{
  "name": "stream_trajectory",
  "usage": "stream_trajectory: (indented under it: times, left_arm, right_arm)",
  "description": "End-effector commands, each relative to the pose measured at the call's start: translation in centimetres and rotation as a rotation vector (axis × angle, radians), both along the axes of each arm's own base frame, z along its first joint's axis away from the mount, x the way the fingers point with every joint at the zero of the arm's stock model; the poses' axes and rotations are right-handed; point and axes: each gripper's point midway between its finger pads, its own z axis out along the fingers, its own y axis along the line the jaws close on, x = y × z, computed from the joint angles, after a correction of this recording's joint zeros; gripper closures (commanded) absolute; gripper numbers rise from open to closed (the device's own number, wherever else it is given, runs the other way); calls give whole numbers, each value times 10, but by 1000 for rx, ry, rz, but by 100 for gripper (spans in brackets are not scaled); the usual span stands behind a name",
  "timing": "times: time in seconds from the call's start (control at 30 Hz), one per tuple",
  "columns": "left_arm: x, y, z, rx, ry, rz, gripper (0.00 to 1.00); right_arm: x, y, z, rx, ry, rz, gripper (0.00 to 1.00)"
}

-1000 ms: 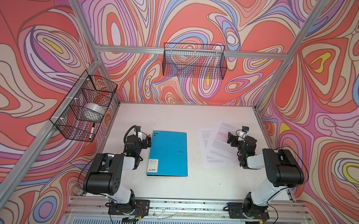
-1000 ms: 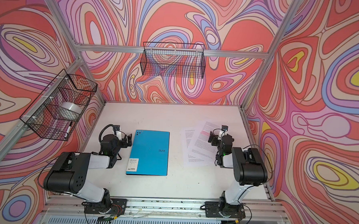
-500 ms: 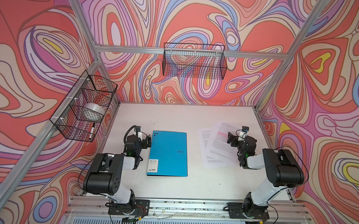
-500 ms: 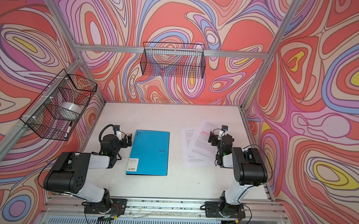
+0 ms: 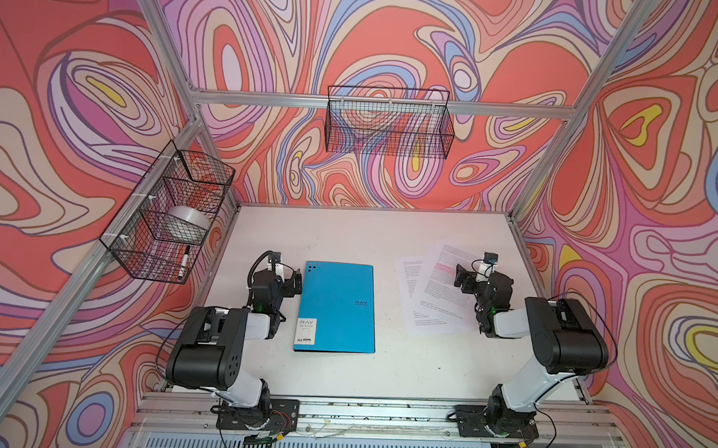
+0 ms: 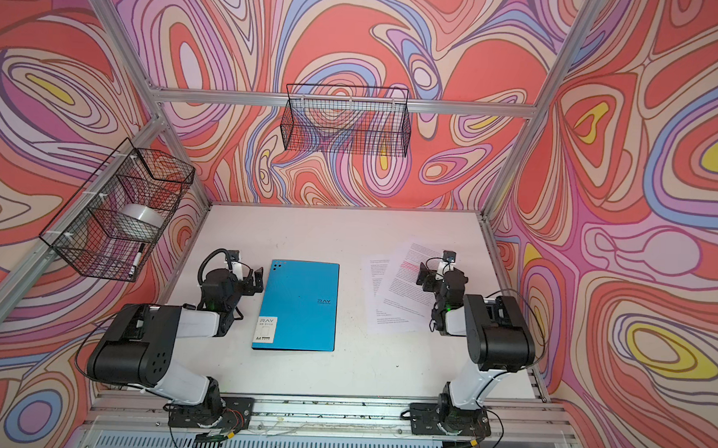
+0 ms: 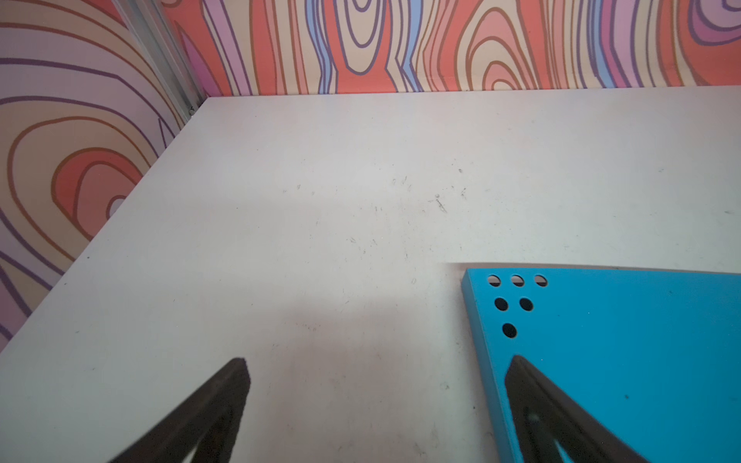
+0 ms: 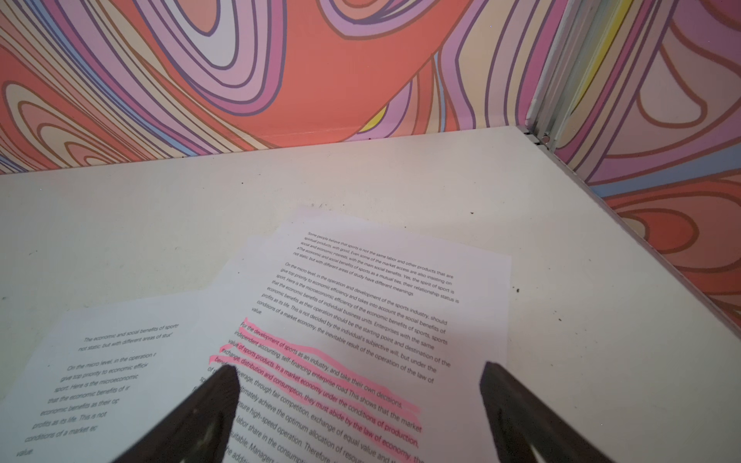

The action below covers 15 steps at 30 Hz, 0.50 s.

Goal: Put the files into the folder

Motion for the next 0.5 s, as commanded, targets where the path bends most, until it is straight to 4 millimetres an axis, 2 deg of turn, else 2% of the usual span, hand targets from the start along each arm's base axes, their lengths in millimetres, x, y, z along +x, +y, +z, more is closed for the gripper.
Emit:
stream_trajectory:
  times: [0.0, 0.07, 0.13, 0.23, 0.33, 0.4, 0.47]
  left_arm:
    - [-10, 15, 12, -2, -88, 86, 0]
    - [-18, 2, 17, 4, -147, 6, 0]
    - [-28, -7, 25, 5, -206, -50, 0]
    - [-38, -6, 36, 1, -242, -44, 0]
    - [-42, -11, 52, 7, -232, -76, 0]
    - [-43, -16, 71, 37, -217, -114, 0]
    - [-39, -16, 83, 71, -165, -123, 0]
  right_arm:
    - [2, 3, 1, -1, -1, 8, 2]
    - [0, -12, 8, 8, -4, -81, 2]
    - [3, -13, 24, 0, 10, -87, 2]
    - [2, -16, 48, -11, 25, -99, 1]
    - [-1, -32, 66, 95, 106, -239, 2]
    - [1, -29, 71, 181, 253, -275, 1]
    - [4, -10, 87, 289, 405, -230, 2]
